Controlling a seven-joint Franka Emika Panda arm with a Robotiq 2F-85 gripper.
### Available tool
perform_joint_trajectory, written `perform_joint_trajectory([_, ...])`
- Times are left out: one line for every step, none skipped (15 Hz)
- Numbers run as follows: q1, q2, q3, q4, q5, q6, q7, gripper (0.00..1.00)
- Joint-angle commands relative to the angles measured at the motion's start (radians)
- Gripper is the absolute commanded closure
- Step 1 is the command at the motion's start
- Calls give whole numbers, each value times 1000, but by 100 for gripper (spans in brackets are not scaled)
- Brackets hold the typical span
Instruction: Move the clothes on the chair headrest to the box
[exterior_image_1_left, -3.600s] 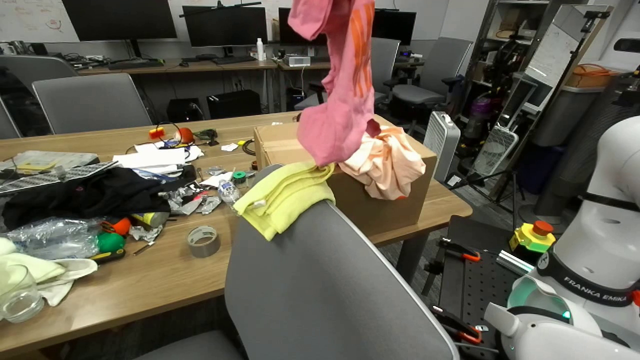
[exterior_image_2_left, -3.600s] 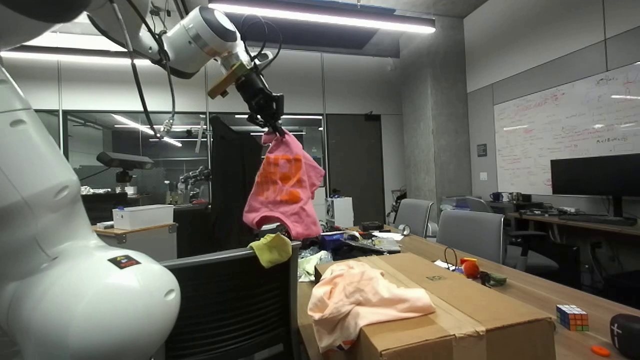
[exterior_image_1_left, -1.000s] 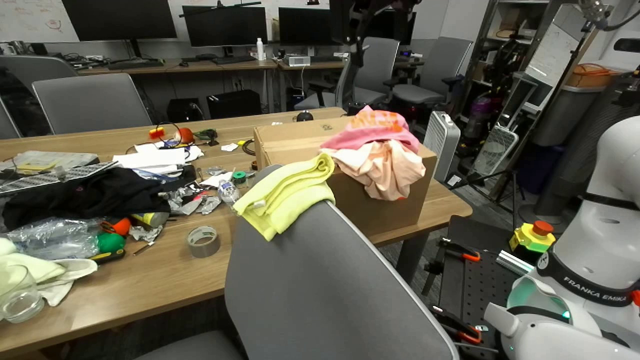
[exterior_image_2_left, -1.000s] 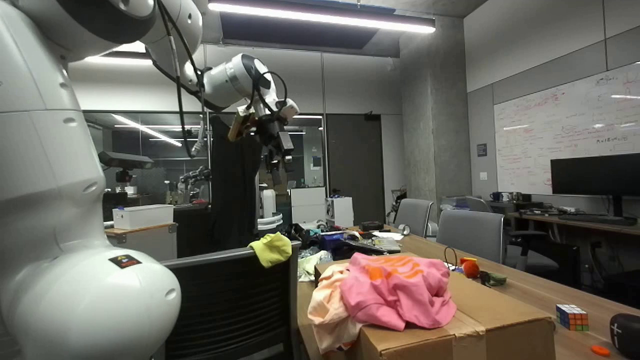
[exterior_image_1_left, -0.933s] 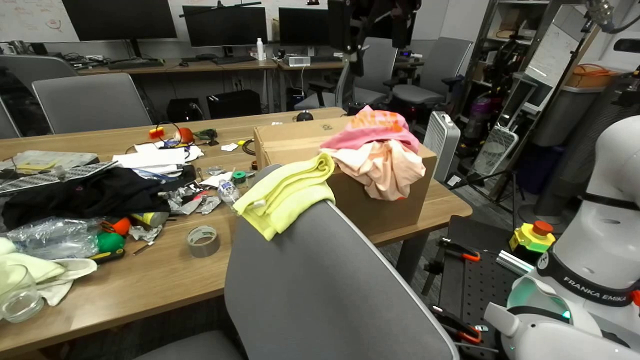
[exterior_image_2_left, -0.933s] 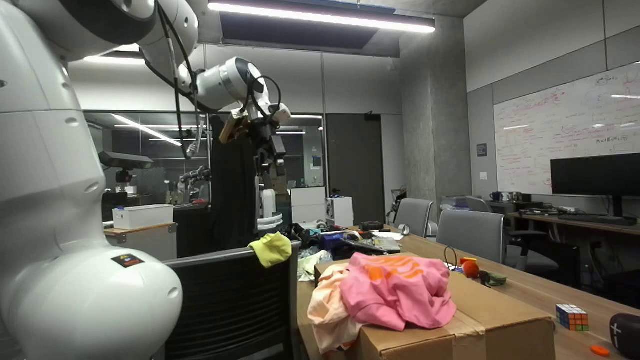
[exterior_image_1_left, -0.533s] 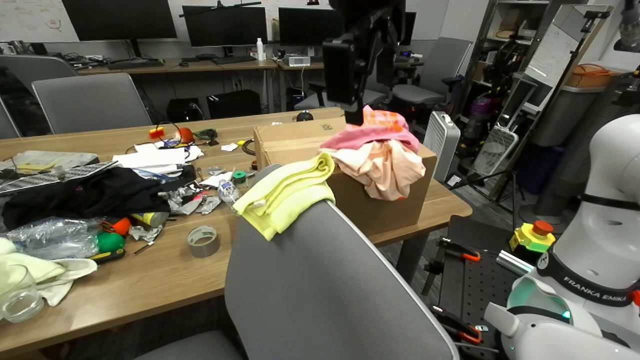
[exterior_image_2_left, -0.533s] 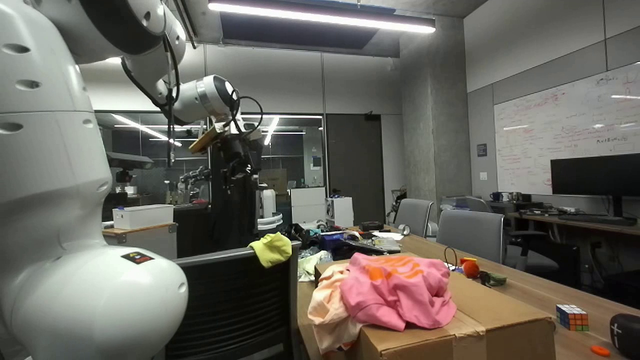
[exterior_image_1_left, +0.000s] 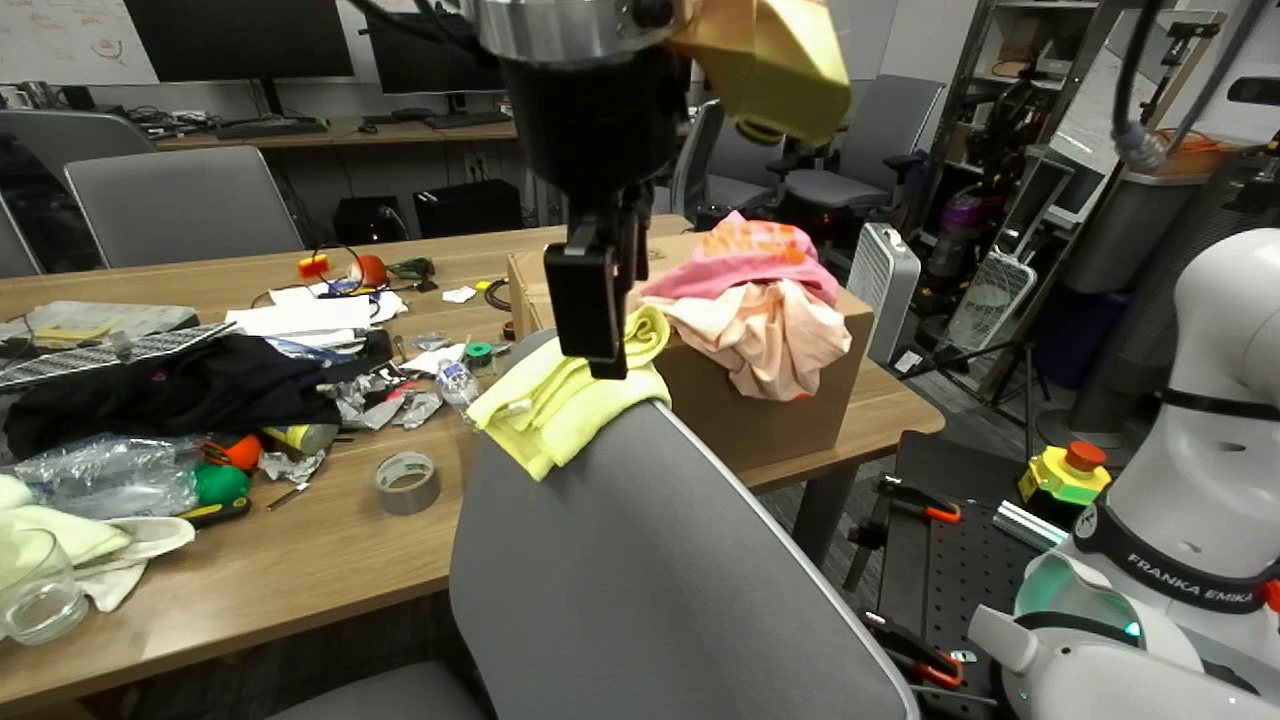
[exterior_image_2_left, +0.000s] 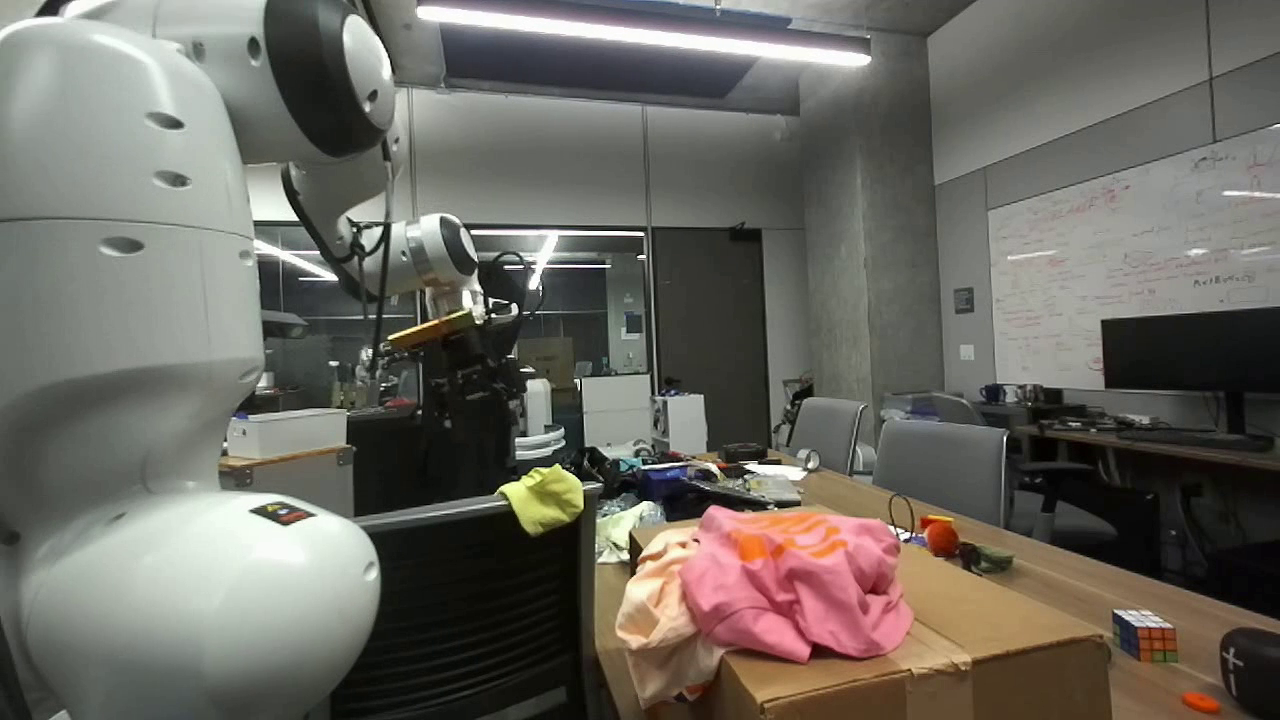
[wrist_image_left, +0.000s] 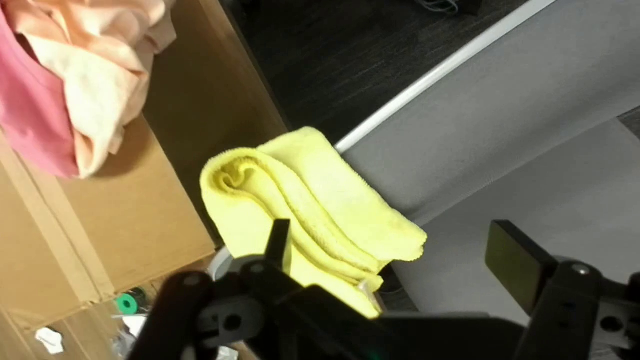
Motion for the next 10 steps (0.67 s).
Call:
perform_joint_trajectory([9, 60, -29, 39, 6, 66, -128, 0])
perform_joint_trajectory([8, 69, -35, 40, 13, 79, -151, 0])
perform_joint_trajectory([8, 79, -40, 43, 14, 86, -163, 0])
perform_joint_trajectory([7, 90, -46, 44, 11, 89, -169, 0])
perform_joint_trajectory([8, 97, -50, 46, 0, 82, -172, 0])
perform_joint_trajectory([8, 106, -55, 48, -6, 75, -166, 0])
perform_joint_trajectory([8, 114, -60, 49, -11, 70, -163, 0])
perform_joint_trajectory([7, 125, -65, 50, -20, 66, -155, 0])
perform_joint_trajectory([7, 134, -70, 52, -24, 60, -151, 0])
perform_joint_trajectory([7, 143, -75, 55, -21, 52, -156, 0])
